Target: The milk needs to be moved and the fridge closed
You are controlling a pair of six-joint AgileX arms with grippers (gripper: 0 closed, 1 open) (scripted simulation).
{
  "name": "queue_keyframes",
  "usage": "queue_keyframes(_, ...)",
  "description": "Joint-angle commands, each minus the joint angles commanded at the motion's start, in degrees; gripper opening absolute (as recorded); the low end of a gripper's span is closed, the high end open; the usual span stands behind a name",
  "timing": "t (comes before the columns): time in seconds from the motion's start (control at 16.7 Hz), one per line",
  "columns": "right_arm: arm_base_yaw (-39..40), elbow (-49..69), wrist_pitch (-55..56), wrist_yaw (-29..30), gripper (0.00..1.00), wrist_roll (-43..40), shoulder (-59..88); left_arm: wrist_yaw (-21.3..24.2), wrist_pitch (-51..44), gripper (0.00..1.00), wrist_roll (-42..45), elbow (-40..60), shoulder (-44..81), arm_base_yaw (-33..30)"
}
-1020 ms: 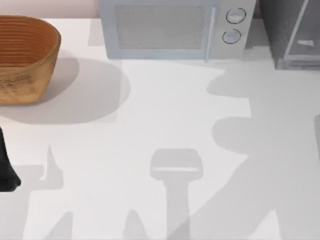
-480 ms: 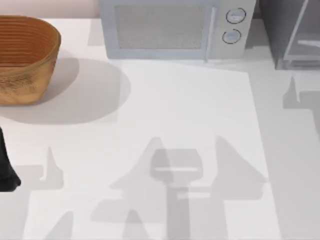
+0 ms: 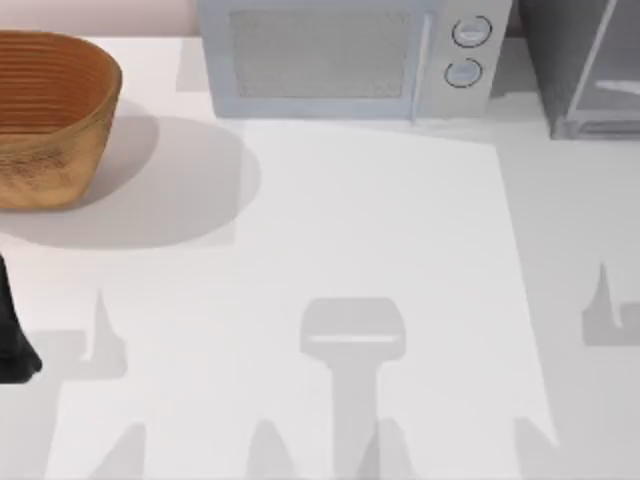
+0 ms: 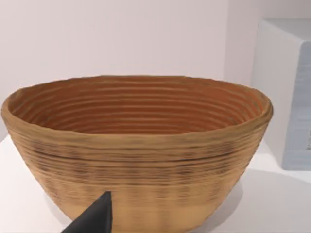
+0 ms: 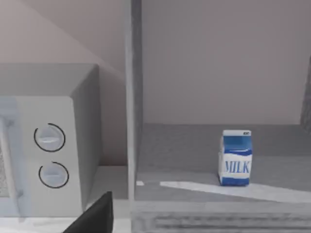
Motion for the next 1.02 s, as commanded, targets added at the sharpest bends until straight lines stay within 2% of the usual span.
queue_keyframes(0.36, 1.32, -8.85, -7.0, 1.31, 1.0, -0.07, -13.44, 0.0, 0.0, 1.0, 0.0, 0.0, 0.0, 0.0)
queue_keyframes(0.78, 1.12, -8.38, -7.66, 1.34, 1.0, -0.03, -13.84, 0.0, 0.0, 1.0, 0.0, 0.0, 0.0, 0.0)
queue_keyframes(1.02, 0.89, -3.91, -16.21, 1.63, 1.0, 0.11, -19.26, 0.0, 0.0, 1.0, 0.0, 0.0, 0.0, 0.0)
